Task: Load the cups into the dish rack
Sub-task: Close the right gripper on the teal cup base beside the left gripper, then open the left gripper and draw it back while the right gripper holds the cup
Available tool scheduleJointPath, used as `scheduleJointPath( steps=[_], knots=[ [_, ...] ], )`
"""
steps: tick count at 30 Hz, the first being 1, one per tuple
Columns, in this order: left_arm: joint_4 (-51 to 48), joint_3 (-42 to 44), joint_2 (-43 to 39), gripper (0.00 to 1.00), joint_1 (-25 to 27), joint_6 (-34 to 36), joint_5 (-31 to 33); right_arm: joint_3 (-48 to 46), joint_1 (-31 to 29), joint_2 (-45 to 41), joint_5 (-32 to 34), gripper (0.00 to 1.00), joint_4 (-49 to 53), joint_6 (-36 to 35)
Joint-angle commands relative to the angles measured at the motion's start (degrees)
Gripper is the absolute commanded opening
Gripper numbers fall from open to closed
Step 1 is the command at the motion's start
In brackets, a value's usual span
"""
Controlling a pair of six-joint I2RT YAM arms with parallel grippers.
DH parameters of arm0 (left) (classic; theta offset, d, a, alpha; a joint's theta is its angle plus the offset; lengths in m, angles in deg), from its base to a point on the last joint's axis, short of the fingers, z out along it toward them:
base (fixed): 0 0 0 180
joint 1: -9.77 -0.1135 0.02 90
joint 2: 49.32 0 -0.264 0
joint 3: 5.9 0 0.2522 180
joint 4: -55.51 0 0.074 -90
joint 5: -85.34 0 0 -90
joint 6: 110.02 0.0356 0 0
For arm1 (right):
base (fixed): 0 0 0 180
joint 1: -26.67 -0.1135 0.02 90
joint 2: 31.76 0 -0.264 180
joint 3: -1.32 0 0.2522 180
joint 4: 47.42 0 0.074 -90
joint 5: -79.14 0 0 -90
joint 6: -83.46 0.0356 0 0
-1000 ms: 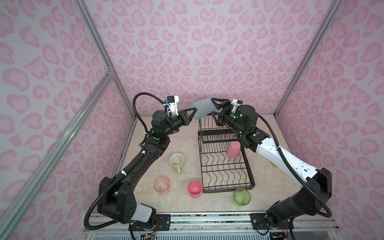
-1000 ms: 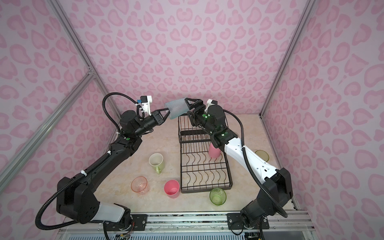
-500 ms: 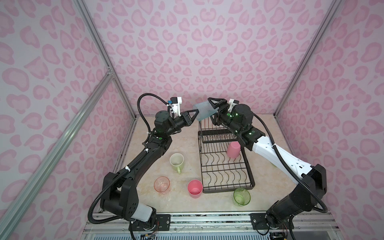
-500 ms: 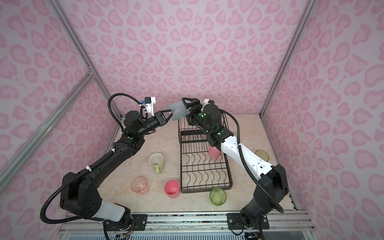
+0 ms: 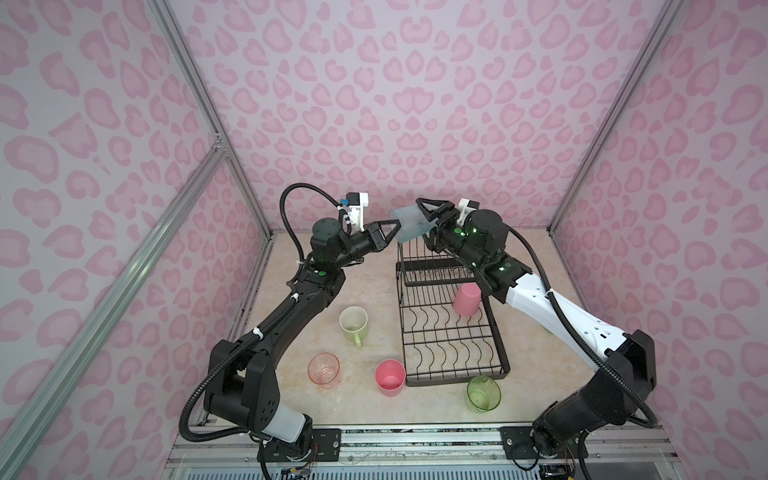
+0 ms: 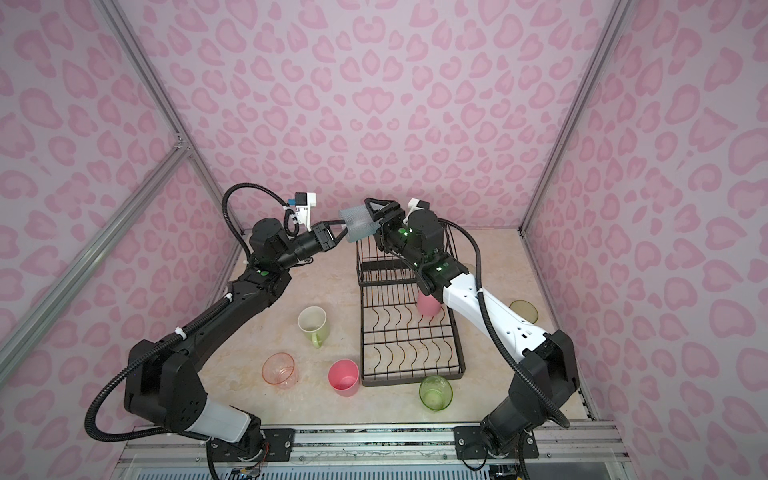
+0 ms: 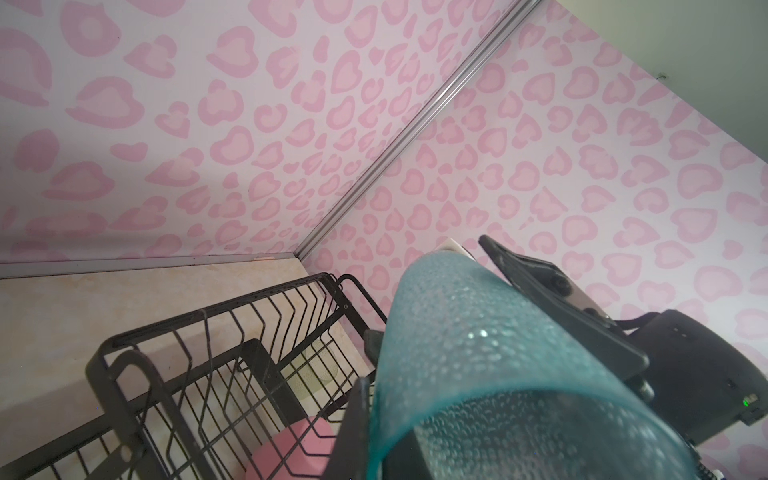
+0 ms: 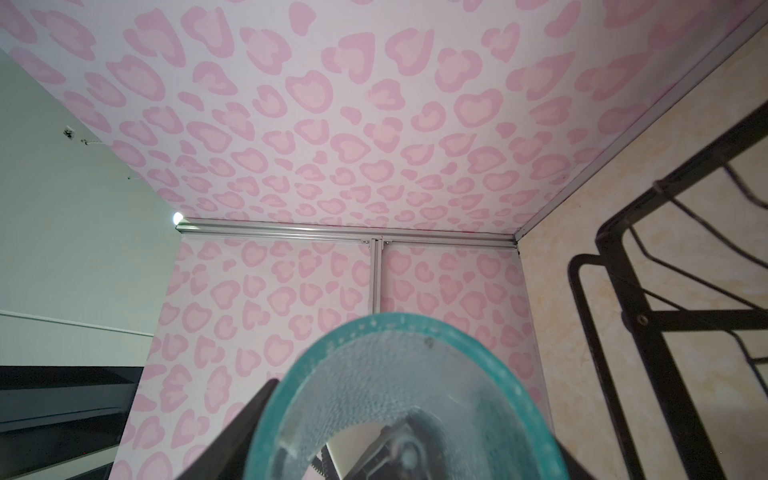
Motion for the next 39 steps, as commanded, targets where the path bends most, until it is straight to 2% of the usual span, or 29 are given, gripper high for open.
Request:
scheduleJointPath(
  steps=[1,3,7,8,9,13,16,21,25,29,36,39],
  knots=[
    [0.9,-0.8,0.4,0.12,0.0,0.7,-1.2,-0.6,-0.1,-0.6,1.4,0.67,-1.3,-3.1],
    [0.7,-1.1,0.6,0.15,0.0,0.5,-1.7,-1.0,-0.1,-1.1,1.6,0.66,-1.5,-3.9],
    [-0.3,-1.2,0.1,0.35,0.0,0.5,-1.7,-2.0,0.0,-2.2,2.8,0.64,-2.0,-5.1],
    [-0.9,-1.2,-0.1,0.45,0.0,0.7,-1.6,-2.0,0.0,-2.4,3.0,0.64,-2.1,-5.6],
    [-1.7,-1.3,-0.3,0.49,0.0,1.0,-1.5,-2.0,0.0,-2.6,3.3,0.64,-2.0,-6.2],
    [-8.0,-2.4,-1.5,0.61,-0.3,2.7,-0.7,-2.0,0.0,-3.2,4.0,0.64,-2.1,-9.3],
    [-13.2,-2.9,-3.1,0.68,-0.9,4.1,0.3,-1.6,0.4,-4.0,4.2,0.64,-0.2,-13.2],
    [-23.5,-3.2,-7.3,0.88,-2.3,7.7,5.1,-2.6,0.4,-7.2,6.5,0.64,2.9,-22.2],
    [-31.9,-4.5,-9.2,0.96,-3.4,10.8,8.4,-4.3,0.4,-10.6,8.2,0.64,4.8,-30.1],
    [-39.2,-5.8,-10.1,0.99,-4.5,13.3,11.3,-7.9,-0.6,-14.9,9.4,0.64,5.7,-36.9],
    [-47.4,-6.9,-10.0,0.98,-5.4,16.5,15.0,-10.7,-6.9,-22.3,14.7,0.65,13.3,-53.4],
    [-50.6,-8.3,-9.4,0.98,-5.4,18.0,16.4,-12.8,-9.5,-25.1,16.8,0.65,15.7,-58.4]
  ],
)
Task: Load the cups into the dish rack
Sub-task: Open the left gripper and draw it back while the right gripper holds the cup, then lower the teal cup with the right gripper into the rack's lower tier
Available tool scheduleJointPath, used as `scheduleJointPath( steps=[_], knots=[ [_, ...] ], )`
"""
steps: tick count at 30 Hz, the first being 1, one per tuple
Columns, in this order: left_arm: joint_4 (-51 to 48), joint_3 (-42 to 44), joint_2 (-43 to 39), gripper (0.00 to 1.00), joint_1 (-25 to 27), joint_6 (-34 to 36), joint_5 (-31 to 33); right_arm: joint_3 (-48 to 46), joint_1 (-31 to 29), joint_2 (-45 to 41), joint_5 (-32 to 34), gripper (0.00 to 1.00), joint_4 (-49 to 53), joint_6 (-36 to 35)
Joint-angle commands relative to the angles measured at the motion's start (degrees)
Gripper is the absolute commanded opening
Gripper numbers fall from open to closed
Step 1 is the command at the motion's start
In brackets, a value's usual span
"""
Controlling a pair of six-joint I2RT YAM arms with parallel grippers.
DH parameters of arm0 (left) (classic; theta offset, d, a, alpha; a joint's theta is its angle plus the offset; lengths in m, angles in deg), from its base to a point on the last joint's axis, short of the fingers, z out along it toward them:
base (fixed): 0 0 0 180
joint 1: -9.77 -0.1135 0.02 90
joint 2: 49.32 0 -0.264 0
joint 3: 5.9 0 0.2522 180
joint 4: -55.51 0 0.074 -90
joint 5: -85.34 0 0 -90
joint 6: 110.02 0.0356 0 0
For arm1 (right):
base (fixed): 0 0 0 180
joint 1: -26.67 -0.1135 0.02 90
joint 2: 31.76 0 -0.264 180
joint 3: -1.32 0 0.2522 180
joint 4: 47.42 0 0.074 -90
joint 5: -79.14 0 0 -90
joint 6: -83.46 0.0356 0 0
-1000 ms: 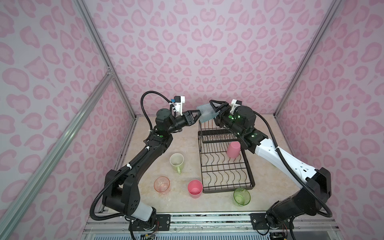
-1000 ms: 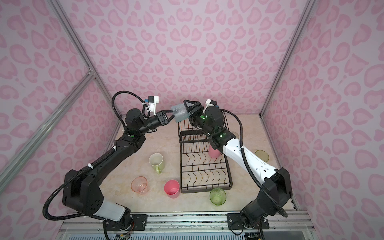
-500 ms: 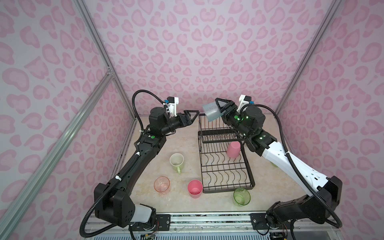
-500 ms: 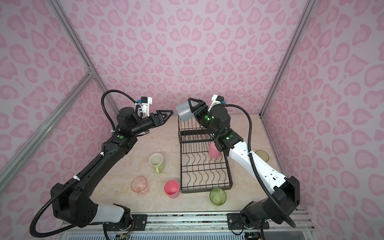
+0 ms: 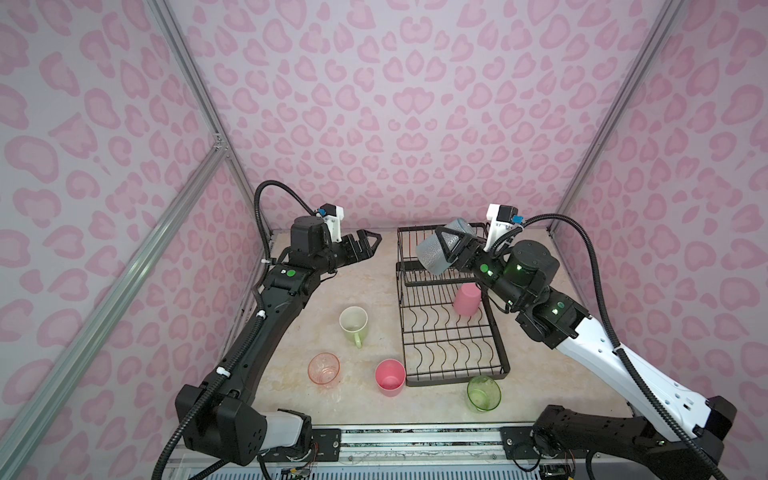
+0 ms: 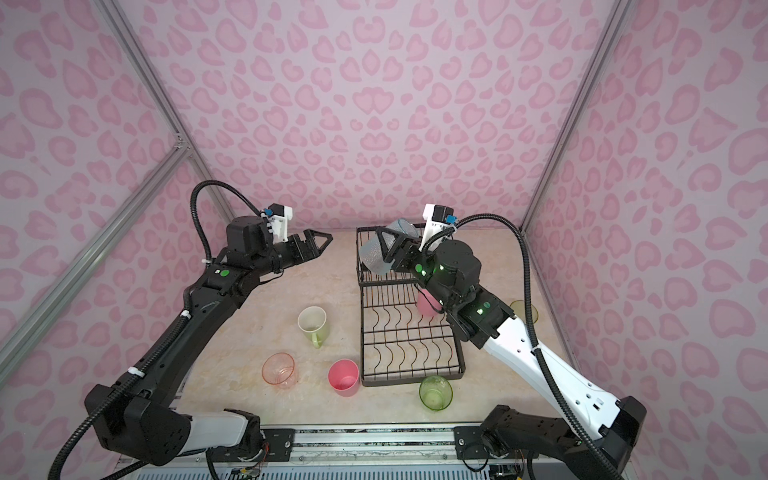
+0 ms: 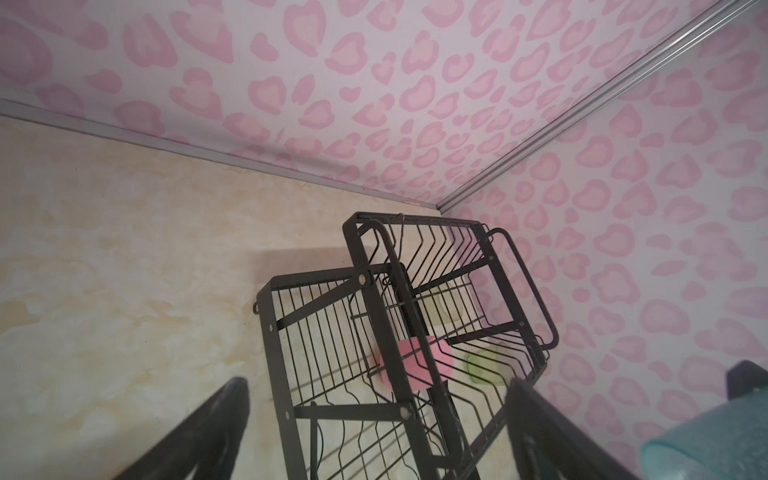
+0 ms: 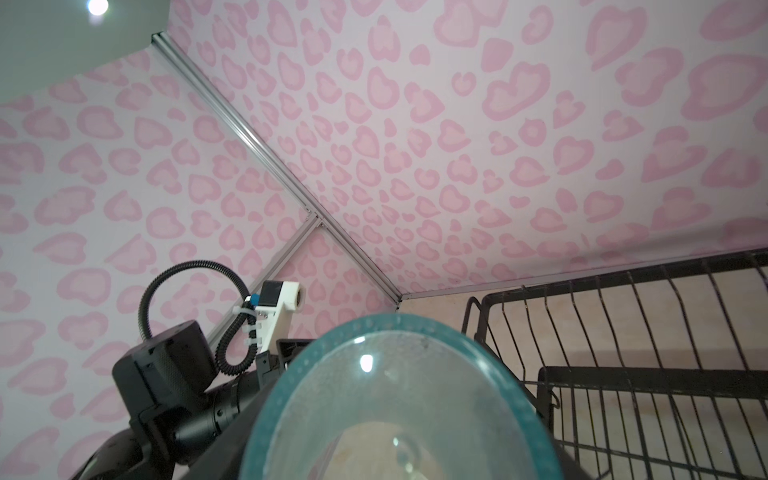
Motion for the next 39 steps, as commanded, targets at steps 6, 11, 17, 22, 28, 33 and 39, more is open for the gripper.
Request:
scheduleJointPath(
  steps=[6,11,17,22,28,33,39],
  knots=[
    [-13.4,-5.0,0.6,0.98,0.0,9.3,11.6,-3.7,-7.1,-5.8,10.1,0.65,9.7,-18.5],
    [-17.5,-4.2,-0.8,0.98,0.9,14.4,21.1,-7.4,-12.5,-10.0,16.2,0.64,12.6,-24.7],
    [-15.3,1.6,-2.0,0.98,2.9,17.2,24.1,-13.8,-17.8,-14.6,23.0,0.63,12.1,-27.0],
    [-11.9,4.9,-3.1,0.98,5.0,21.7,19.3,-20.8,-19.2,-17.5,22.5,0.64,8.1,-28.3],
    [-8.5,8.2,-5.1,0.98,5.6,23.2,17.6,-29.1,-20.2,-18.5,23.3,0.63,2.3,-29.6],
    [-8.3,8.3,-4.9,0.98,5.5,23.3,17.6,-36.4,-20.3,-18.8,23.7,0.63,-4.7,-31.1],
    [-7.8,8.6,-5.3,0.98,5.5,23.4,18.0,-43.9,-20.2,-17.2,24.8,0.64,-13.6,-31.8]
  ],
)
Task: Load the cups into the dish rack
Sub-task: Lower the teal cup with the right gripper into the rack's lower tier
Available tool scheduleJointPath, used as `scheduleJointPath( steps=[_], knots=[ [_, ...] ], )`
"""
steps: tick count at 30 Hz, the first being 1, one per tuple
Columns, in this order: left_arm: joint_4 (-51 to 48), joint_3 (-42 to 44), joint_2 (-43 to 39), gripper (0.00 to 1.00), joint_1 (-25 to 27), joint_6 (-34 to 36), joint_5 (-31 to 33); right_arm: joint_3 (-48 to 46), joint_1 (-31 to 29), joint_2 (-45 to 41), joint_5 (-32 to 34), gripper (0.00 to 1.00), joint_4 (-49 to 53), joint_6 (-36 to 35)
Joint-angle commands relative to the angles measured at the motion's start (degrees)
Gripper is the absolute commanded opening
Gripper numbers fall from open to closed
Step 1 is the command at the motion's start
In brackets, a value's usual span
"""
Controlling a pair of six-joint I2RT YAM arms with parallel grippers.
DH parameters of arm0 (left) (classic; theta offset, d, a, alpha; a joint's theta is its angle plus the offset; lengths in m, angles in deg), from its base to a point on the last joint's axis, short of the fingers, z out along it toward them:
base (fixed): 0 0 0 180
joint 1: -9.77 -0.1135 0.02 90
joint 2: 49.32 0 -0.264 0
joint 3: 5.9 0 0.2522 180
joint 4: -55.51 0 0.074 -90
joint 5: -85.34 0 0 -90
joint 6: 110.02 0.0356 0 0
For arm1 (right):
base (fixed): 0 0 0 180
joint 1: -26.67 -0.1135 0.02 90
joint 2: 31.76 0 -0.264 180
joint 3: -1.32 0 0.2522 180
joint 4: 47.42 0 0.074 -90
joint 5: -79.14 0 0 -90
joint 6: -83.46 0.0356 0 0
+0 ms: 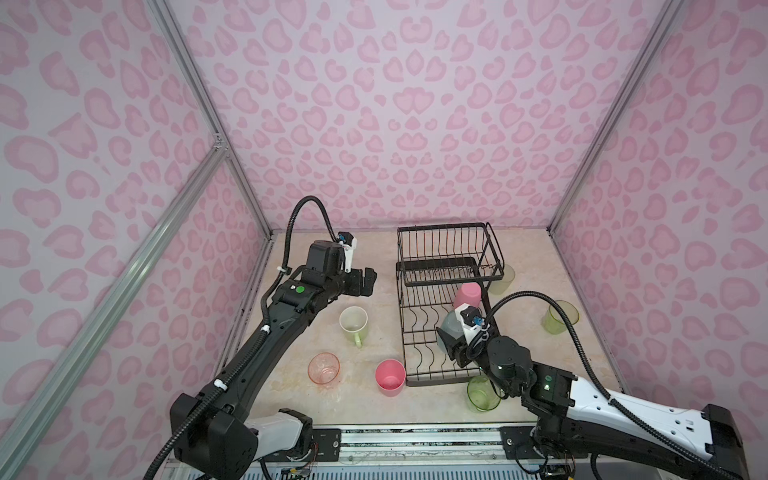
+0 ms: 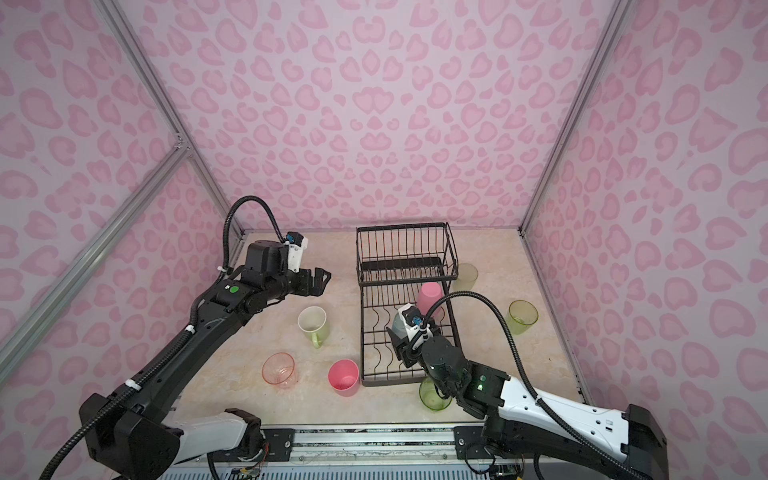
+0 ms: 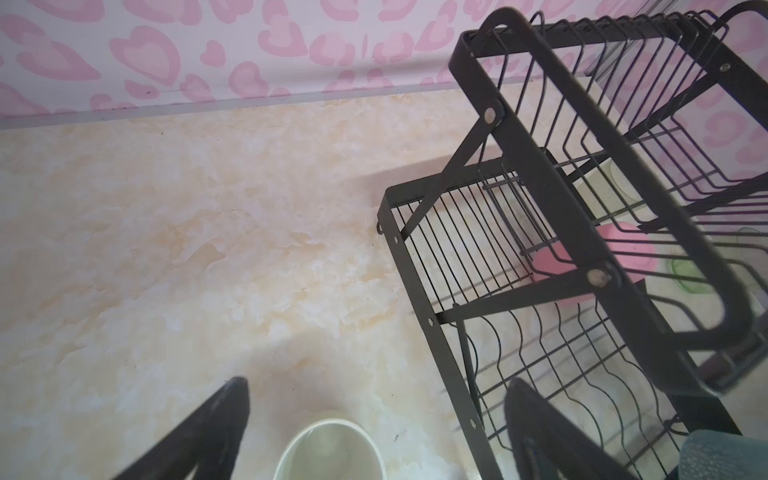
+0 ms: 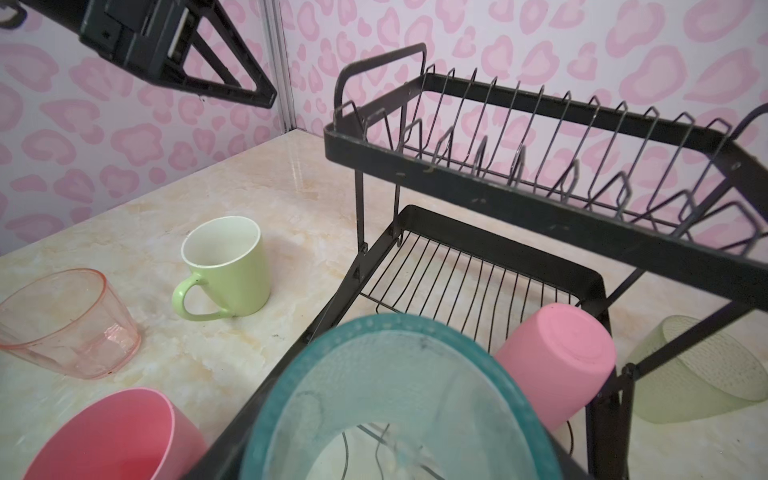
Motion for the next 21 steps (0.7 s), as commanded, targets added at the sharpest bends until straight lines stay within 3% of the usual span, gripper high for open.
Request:
scheduleJointPath(
  steps=[1,8,21],
  knots=[
    [2.2,0.4,-0.8,0.98,-0.1,0.8,-0.1,-3.5,-0.1,1.1,2.5,0.64,-9.5,-0.8],
    [2.6,0.7,-1.1,0.97,-0.2,0.9,0.5,-9.9,2.5,6.3,2.3,0.65,-22.3,0.4],
    [3.3,1.4,-0.7,0.97,-0.2,0.2,0.3,-9.5,6.6,24.0,3.3,0.64,-38.2,-1.2]
  ],
)
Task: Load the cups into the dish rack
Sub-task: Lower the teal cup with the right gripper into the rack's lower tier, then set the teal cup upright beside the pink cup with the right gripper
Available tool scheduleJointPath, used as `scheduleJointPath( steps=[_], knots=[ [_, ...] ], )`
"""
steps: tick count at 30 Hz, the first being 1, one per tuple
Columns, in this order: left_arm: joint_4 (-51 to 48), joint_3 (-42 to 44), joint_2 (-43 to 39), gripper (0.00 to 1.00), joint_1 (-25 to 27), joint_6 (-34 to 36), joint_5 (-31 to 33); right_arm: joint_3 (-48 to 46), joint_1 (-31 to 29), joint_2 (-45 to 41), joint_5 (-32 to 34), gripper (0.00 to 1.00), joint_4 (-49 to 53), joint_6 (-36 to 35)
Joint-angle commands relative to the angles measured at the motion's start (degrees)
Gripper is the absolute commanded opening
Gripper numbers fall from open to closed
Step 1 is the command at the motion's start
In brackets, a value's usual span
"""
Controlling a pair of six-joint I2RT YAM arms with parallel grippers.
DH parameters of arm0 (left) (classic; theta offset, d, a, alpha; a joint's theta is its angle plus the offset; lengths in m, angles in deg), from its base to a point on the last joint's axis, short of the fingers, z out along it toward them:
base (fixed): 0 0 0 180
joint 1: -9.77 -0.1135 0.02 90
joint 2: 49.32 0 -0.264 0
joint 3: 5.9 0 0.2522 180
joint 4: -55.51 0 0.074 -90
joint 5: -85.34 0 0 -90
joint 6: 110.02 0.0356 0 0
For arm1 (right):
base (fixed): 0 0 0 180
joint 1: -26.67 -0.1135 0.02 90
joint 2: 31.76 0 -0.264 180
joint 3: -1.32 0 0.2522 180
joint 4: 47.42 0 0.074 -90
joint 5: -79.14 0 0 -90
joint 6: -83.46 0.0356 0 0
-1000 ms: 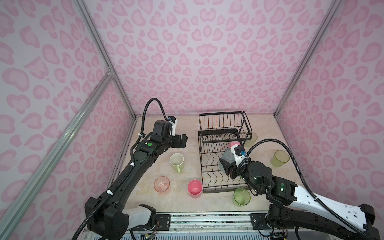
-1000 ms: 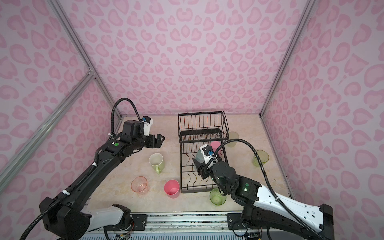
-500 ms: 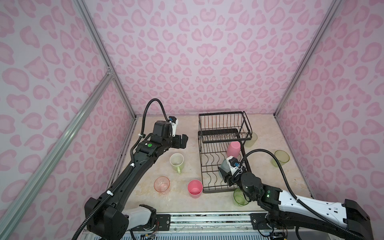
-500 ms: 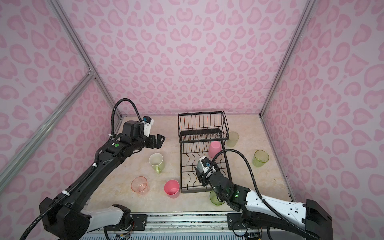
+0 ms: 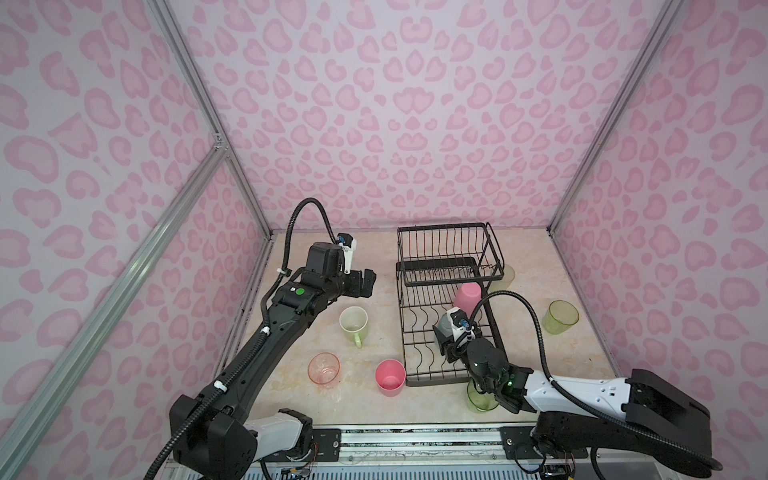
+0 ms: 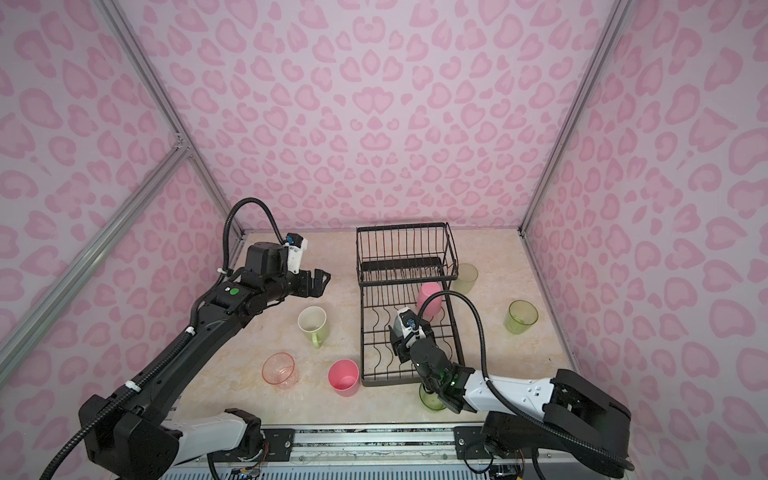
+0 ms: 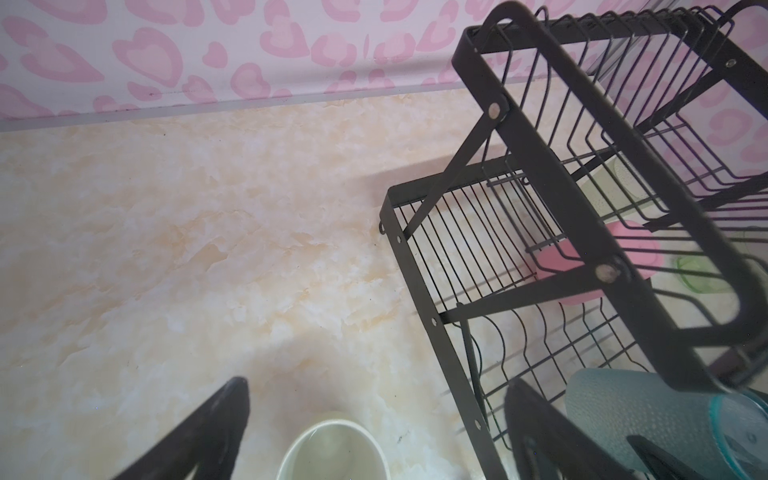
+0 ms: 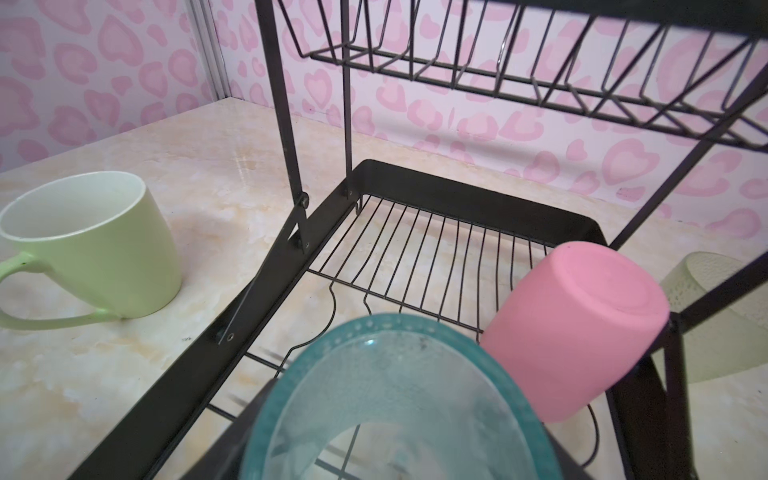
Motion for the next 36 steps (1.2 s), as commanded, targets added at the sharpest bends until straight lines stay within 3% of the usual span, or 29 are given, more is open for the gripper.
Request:
scheduleJointPath(
  steps=[1,12,36],
  knots=[
    [2.0,0.2,-0.2,0.97,-0.1,-0.2,0.1,0.5,0.6,3.4,1.1,0.64,-8.0,-1.2],
    [2.0,0.4,-0.4,0.97,0.0,-0.3,0.3,2.6,3.9,14.4,0.3,0.66,-18.1,-3.2],
    [2.0,0.7,0.3,0.97,0.0,-0.5,-0.7,6.2,7.3,27.9,1.9,0.72,-29.7,-6.2]
  ],
)
